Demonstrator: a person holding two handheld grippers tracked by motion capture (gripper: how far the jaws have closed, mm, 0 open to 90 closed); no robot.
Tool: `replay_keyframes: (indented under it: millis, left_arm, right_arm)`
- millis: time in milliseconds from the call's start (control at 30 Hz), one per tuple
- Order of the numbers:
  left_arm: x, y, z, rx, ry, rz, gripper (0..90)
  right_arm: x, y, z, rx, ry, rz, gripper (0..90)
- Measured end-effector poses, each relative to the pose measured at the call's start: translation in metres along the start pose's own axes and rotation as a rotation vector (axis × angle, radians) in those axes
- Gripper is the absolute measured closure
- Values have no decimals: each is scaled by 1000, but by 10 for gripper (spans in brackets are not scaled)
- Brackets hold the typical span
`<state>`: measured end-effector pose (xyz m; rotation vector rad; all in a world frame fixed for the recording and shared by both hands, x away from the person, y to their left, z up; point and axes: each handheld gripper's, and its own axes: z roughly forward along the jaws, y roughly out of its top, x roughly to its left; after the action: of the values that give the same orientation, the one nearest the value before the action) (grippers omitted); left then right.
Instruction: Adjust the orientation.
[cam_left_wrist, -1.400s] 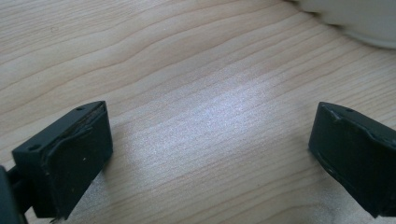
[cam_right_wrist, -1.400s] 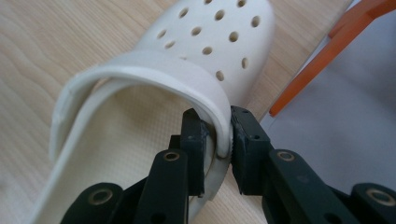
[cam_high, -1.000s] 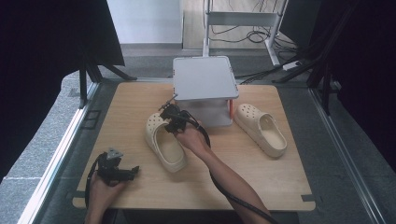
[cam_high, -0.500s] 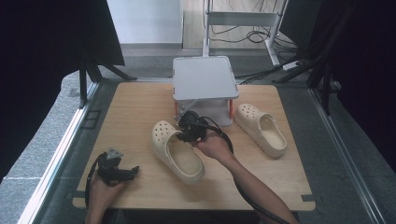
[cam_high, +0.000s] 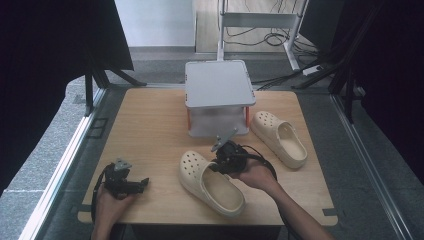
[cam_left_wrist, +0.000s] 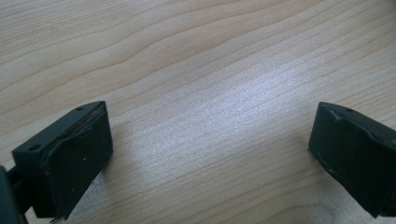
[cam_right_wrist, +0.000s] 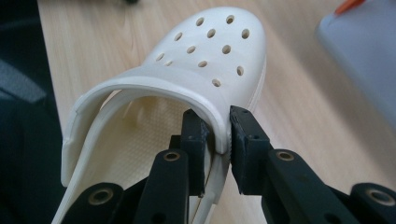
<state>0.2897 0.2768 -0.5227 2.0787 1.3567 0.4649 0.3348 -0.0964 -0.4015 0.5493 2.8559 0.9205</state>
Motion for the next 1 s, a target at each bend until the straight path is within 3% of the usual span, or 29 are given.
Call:
replay_keyframes:
  millis: [233,300,333,367,400,600,800,900,1000]
  left_arm:
    - [0,0,0,0,0,0,0]
    - [0,0,0,-1,1,0,0]
    - [0,0,0,-1,0,0,0]
    - [0,0,0,-1,0,0,0]
    - [0,0,0,-1,1,0,0]
    - [0,0,0,0,0,0,0]
    - [0,0,0,-1,0,-1,0]
    - [0,0,0,-1,0,-1,0]
    - [0,0,0,-1,0,-1,0]
  right_arm:
    - [-3,-27,6,18,-1,-9,741]
    - [-4,-32,7,36,-23,-11,661]
    - [-6,-33,7,36,-8,0,578]
    - [-6,-34,6,45,8,8,534]
    - [-5,-34,4,42,-8,-6,519]
    - [-2,-31,-18,10,-19,4,504]
    - [-12,-38,-34,-10,-55,70,382]
    - [-23,-47,-40,-10,-73,126,305]
    - [-37,-60,-46,-9,-121,166,247]
